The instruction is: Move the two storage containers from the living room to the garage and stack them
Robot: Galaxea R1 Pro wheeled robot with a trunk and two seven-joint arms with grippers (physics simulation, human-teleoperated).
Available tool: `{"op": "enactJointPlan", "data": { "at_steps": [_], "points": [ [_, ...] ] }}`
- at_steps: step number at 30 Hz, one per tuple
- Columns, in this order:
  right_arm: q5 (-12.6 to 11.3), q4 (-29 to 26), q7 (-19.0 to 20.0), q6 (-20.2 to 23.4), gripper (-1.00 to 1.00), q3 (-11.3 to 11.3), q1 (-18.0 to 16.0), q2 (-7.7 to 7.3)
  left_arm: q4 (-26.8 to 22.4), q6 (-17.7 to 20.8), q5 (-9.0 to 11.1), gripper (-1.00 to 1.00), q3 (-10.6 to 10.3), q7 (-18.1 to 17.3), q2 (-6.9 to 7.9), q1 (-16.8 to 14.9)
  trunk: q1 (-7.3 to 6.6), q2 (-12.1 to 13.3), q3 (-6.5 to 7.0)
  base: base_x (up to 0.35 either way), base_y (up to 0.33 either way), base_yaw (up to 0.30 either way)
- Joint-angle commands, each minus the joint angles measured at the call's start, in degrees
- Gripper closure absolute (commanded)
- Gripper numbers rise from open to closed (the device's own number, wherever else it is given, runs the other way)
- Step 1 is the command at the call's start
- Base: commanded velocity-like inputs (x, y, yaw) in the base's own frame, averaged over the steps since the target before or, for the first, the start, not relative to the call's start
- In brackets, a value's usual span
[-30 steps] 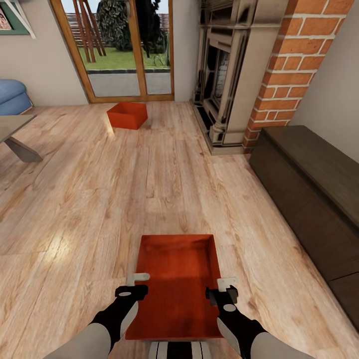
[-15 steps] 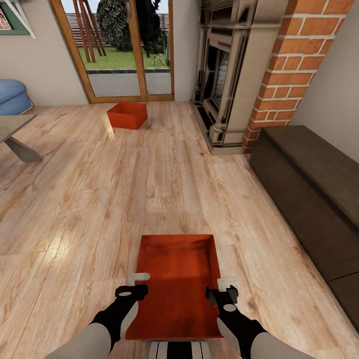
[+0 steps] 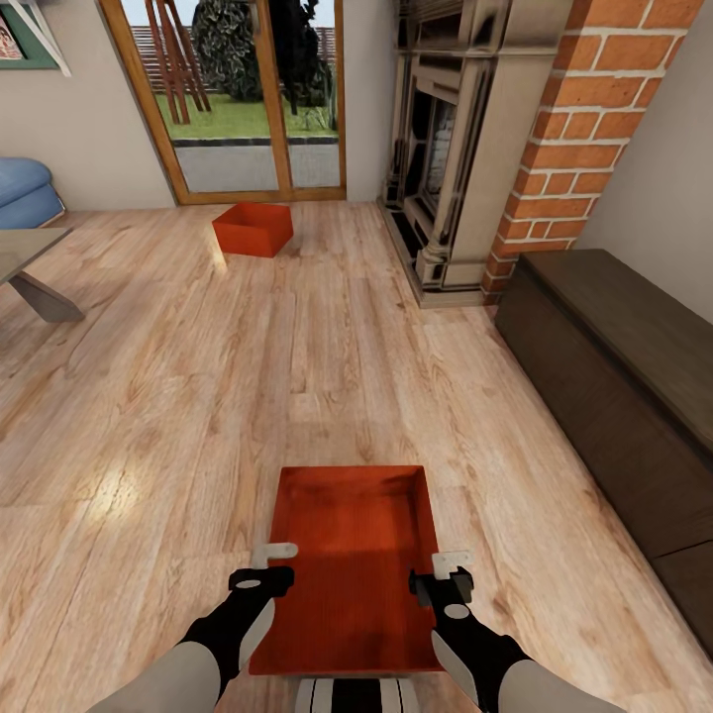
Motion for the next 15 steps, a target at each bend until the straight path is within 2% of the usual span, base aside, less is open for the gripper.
{"op": "enactJointPlan", "data": {
  "at_steps": [1,15],
  "points": [
    [-0.6,0.0,-0.3,-0.3,-1.00,0.5,0.0,-0.02,-0.1,0.4,0.0,-1.00,0.0,0.2,0.00,0.0,-0.01,0.0,-0.04,0.000,0.000,0.000],
    [-0.6,0.0,-0.3,-0.3,-1.00,0.4,0.0,-0.46,0.0,0.3,0.0,-1.00,0.0,0.1,0.11,0.0,-0.01,0.0,-0.04,0.000,0.000,0.000]
  ]
}}
